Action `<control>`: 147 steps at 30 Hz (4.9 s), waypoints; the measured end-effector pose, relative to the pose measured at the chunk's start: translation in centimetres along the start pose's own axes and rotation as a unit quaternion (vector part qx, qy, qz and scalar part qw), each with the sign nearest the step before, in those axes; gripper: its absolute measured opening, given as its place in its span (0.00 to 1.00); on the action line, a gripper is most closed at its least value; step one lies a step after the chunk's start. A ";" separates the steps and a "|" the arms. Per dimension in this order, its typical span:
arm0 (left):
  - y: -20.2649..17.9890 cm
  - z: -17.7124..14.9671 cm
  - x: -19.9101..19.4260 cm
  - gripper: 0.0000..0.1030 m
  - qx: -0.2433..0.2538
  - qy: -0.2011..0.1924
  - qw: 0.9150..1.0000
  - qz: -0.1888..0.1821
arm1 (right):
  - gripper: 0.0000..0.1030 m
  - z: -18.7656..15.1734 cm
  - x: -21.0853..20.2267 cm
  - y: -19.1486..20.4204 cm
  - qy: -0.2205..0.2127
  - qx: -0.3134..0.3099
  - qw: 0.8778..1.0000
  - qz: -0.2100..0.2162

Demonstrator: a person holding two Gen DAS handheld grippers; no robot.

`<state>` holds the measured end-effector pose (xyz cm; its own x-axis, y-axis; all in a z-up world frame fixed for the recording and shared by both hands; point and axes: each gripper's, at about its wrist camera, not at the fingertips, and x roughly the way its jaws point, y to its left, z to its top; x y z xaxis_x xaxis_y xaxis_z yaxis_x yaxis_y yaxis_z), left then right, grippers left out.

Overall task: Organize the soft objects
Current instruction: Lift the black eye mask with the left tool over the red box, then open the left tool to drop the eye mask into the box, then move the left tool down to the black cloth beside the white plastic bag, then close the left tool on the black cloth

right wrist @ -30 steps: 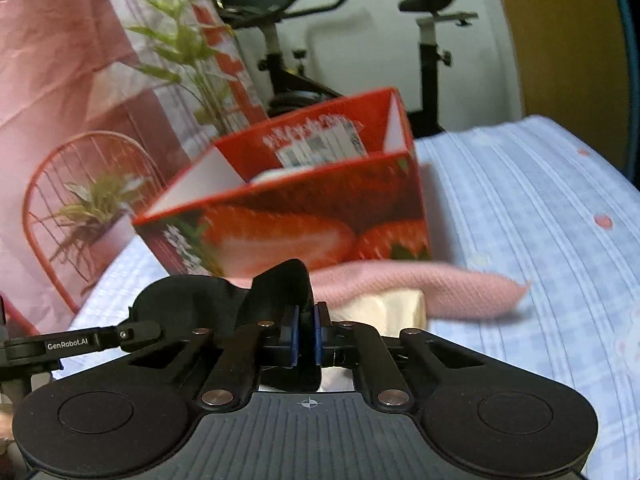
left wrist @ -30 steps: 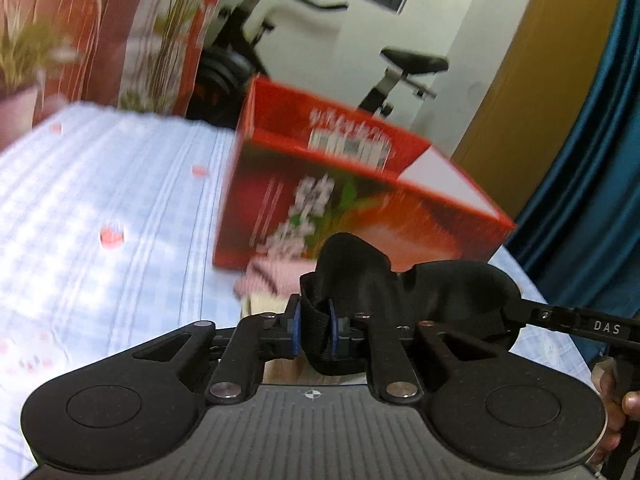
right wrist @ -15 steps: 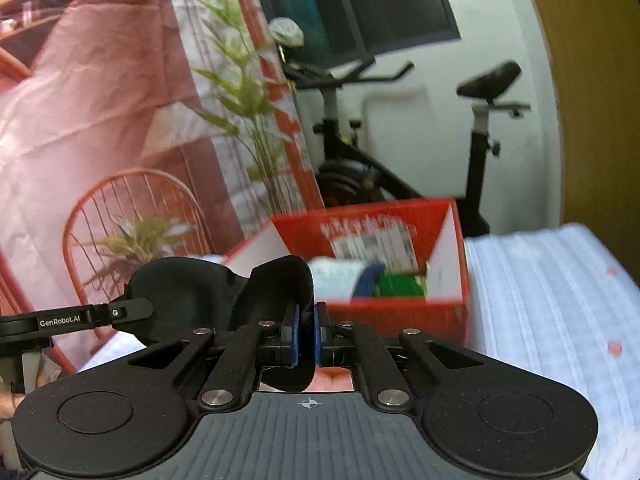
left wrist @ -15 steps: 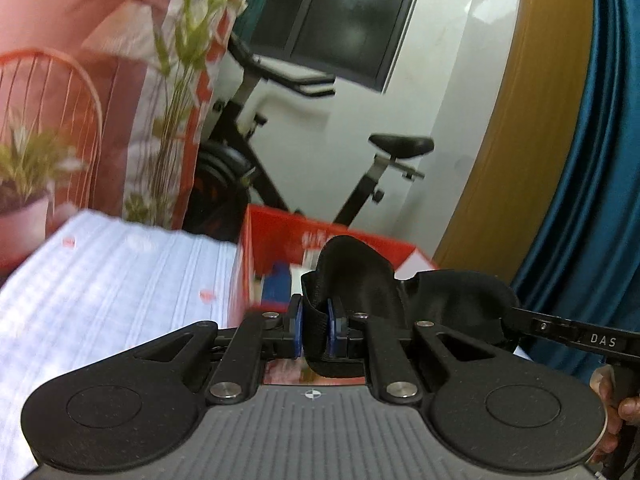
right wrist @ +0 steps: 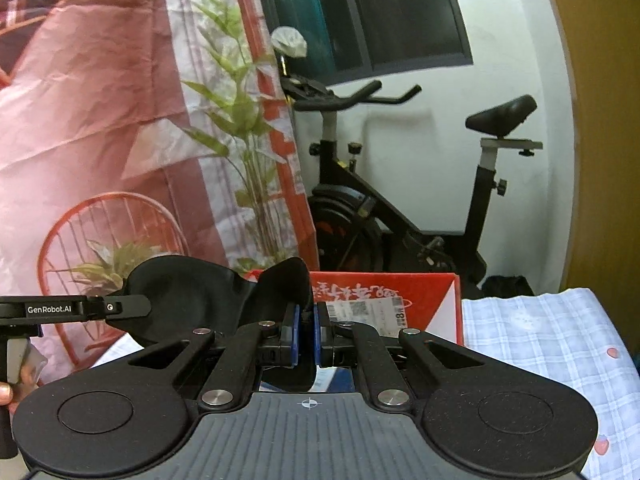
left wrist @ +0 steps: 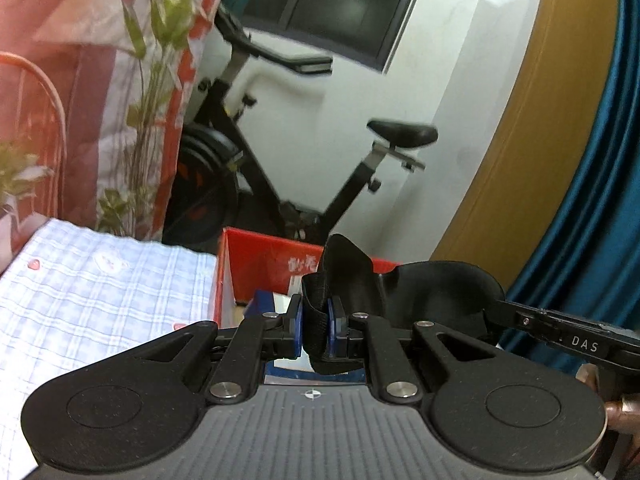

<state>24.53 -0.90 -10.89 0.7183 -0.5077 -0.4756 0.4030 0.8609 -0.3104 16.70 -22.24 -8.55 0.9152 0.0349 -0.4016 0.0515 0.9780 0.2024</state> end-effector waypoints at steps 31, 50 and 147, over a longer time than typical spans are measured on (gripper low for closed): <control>0.6 -2.2 10.3 0.13 0.051 0.184 0.981 0.029 | 0.07 -4.4 12.7 -4.0 0.219 0.071 0.971 -0.068; -0.2 -0.3 5.8 1.00 0.048 0.079 0.995 0.035 | 0.74 -3.0 9.5 -3.3 0.138 0.000 0.985 -0.100; 4.0 -17.4 -5.4 0.29 0.007 0.116 0.993 0.027 | 0.14 -20.4 -0.6 9.8 0.191 -0.093 0.976 0.058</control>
<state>12.36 4.70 -23.89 0.5888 -0.4537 -0.6689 0.3769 0.8863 -0.2693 8.52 -8.51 -24.53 0.6936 0.1863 -0.6959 -0.1496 0.9822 0.1139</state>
